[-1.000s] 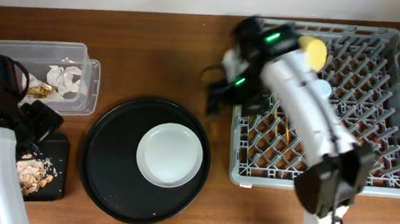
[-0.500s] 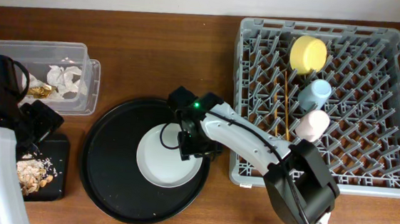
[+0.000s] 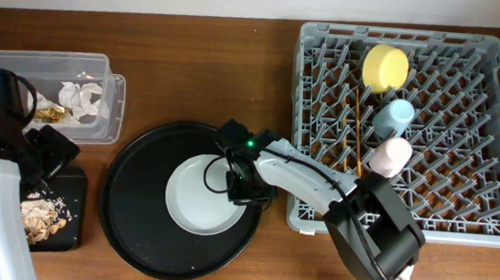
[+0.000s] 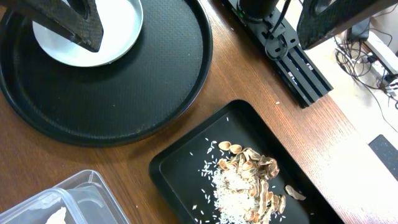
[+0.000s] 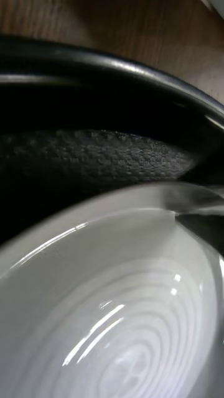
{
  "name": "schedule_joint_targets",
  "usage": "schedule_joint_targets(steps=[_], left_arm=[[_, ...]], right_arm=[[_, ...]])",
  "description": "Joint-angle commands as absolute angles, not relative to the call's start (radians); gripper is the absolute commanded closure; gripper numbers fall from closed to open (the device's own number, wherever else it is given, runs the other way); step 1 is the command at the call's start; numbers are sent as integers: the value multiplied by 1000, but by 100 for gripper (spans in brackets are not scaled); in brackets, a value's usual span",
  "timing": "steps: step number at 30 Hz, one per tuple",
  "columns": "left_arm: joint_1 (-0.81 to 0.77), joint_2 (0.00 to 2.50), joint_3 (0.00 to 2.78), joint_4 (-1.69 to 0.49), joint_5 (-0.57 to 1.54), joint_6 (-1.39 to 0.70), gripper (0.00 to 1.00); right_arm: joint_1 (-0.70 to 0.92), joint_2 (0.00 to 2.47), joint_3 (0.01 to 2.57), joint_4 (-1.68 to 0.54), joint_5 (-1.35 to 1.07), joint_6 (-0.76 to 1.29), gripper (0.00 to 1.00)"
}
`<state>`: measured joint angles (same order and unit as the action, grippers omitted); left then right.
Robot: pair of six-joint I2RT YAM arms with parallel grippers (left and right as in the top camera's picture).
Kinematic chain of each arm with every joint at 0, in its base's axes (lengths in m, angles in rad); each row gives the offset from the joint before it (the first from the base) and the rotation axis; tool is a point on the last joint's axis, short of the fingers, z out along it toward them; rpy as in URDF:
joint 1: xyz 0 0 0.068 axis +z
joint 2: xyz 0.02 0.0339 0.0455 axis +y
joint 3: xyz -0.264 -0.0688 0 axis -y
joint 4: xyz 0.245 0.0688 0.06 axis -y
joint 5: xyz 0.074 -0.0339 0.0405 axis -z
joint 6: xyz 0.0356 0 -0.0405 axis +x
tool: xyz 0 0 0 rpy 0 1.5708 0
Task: Sort waste into correct bins and load items into the dishwasher rack
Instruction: 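Carry the plate to the rack and stand it upright at the back left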
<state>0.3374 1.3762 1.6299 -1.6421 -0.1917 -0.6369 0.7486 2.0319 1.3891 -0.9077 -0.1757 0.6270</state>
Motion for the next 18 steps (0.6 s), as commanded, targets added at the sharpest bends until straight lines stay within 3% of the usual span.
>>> schedule_joint_targets(steps=[1, 4, 10, 13, 18], left_arm=[[343, 1368, 1637, -1644, -199, -636, 1], [343, 1368, 1637, -1643, -199, -636, 1], [343, 1368, 1637, -1644, -199, -636, 1], [343, 1368, 1637, -1644, -199, -636, 1], [343, 1368, 1637, -1644, -199, -636, 1]], right_arm=[[743, 2020, 1390, -900, -199, 671, 96], [704, 1998, 1470, -953, -252, 664, 96], [453, 1892, 1866, -1215, -219, 507, 96], [295, 1886, 2064, -1352, -8, 501, 96], [157, 1897, 2128, -1373, 439, 510, 96]])
